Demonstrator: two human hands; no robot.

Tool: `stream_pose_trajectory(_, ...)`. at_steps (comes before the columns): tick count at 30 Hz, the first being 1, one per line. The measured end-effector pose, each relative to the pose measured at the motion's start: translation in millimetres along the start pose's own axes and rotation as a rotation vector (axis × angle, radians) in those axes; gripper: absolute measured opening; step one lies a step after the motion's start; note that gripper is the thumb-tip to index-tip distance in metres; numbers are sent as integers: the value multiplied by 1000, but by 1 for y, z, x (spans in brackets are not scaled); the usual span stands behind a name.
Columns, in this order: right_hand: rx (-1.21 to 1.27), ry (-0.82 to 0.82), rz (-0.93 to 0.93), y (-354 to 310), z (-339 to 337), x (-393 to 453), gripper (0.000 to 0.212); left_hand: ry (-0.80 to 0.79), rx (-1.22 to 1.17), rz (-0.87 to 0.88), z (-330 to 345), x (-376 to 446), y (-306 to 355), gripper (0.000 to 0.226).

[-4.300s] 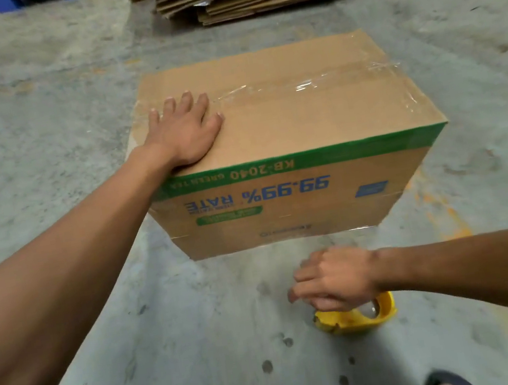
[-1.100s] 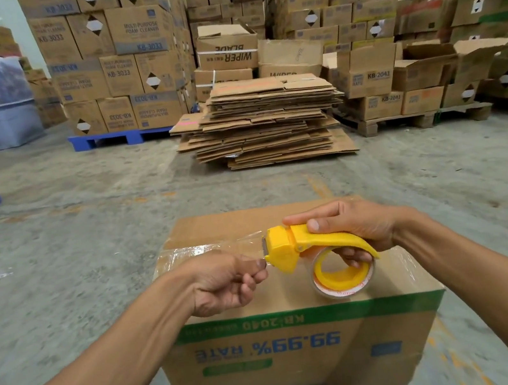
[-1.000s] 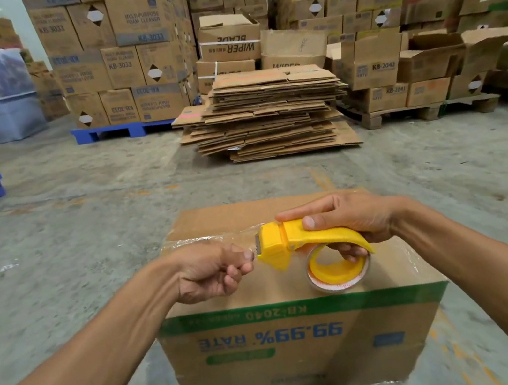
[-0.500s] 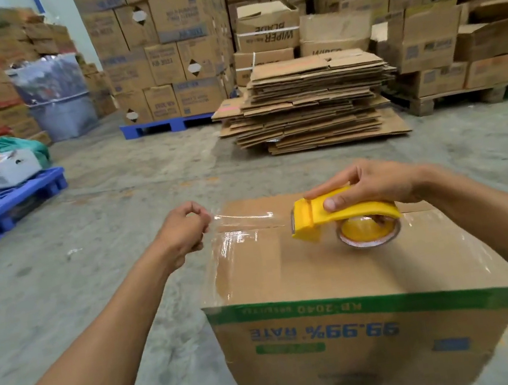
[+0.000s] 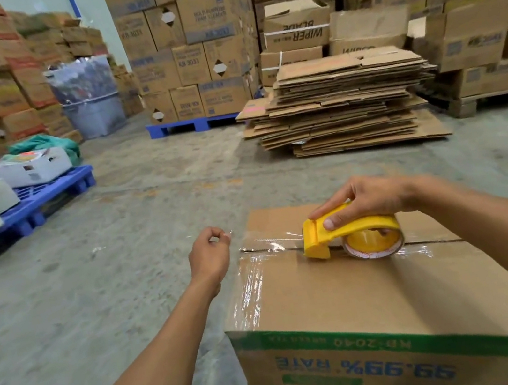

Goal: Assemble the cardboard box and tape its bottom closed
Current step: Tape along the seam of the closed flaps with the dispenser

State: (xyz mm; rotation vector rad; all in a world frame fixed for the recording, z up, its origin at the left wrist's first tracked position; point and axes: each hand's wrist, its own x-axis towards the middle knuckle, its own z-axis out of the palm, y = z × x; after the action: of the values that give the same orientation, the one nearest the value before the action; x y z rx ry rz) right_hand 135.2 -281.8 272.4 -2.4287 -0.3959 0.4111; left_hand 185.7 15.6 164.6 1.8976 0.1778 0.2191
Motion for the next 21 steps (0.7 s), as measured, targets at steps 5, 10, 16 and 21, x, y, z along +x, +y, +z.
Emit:
stream_pose_trajectory(5,-16,-50,11,1,-2,11,41,-8,-51,-60,4,3,-9,14)
stream_pose_trajectory(10,-16,-84,21,1,-2,19,37,-32,-92,-127,3,7,-16,14)
stream_pose_trajectory(16,-16,-103,55,1,-2,24,42,-105,-198,-265,4,5,-22,12)
stream_pose_trajectory(21,-34,-112,55,-1,0,26,45,-230,-216,-394,9,6,-33,16)
